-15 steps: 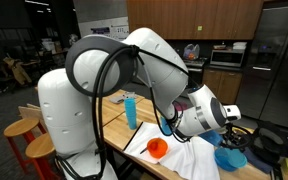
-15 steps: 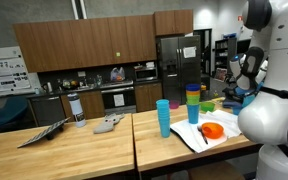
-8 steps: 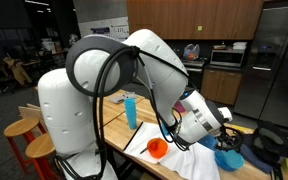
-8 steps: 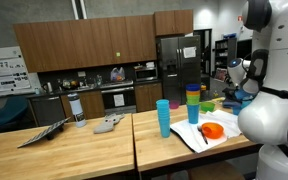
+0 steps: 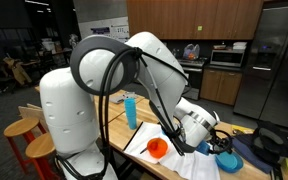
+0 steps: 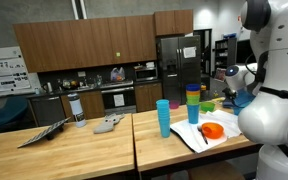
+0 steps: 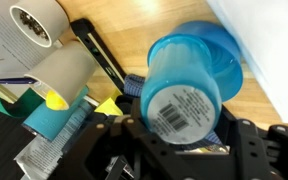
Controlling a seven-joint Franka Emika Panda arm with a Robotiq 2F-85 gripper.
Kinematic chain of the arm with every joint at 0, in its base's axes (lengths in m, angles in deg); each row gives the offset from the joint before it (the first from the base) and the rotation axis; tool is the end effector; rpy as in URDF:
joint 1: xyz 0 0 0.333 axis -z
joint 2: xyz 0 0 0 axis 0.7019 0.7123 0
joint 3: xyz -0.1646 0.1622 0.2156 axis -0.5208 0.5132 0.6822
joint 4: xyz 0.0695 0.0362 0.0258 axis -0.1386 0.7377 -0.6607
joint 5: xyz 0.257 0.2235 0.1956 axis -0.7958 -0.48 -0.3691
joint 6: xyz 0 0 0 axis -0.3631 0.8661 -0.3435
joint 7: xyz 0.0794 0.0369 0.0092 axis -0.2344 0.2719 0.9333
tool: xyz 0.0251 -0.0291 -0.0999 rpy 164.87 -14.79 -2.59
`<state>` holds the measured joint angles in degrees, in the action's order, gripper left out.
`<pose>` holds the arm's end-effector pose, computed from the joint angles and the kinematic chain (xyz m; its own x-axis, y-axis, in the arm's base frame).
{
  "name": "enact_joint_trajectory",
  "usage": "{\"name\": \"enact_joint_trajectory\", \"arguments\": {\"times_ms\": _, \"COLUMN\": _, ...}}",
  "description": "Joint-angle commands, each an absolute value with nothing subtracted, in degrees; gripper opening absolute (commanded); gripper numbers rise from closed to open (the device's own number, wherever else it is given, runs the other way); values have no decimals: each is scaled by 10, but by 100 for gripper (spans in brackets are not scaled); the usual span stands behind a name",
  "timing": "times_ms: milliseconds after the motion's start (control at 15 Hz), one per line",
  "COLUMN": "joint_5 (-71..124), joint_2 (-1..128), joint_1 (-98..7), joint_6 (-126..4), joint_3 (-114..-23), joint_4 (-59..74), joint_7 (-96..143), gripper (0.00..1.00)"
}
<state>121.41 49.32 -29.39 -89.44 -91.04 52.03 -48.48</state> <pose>0.3970 -0.2835 0.3054 0.8002 -0.2335 0.5524 -0.5281 -0.7110 0.4644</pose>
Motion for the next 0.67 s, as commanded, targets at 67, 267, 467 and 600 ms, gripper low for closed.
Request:
{"name": "enact_joint_trajectory", "arguments": {"times_ms": 67, "joint_5": 1263, "joint_2": 514, "joint_1": -313, "joint_6": -857, "joint_3": -886, "joint_4": 541, "joint_7": -557, "gripper": 42}}
{"name": "enact_joint_trajectory", "arguments": {"times_ms": 267, "joint_5": 1298, "joint_2": 537, "joint_1": -331, "joint_6": -806, "joint_3": -862, "joint_4": 543, "joint_7": -608, "gripper": 42}}
{"name": "enact_joint_trajectory", "arguments": {"times_ms": 467, "joint_5": 1306, "joint_2": 567, "joint_1": -352, "joint_6": -727, "joint_3": -838, "joint_4": 552, "joint_7": -642, "gripper": 92}}
{"name": "enact_joint_trajectory", "arguments": {"times_ms": 600, "joint_5": 1288, "joint_2": 553, "joint_1": -318, "joint_6": -740, "joint_3": -815, "joint_4": 554, "joint_7": -609, "gripper": 78}}
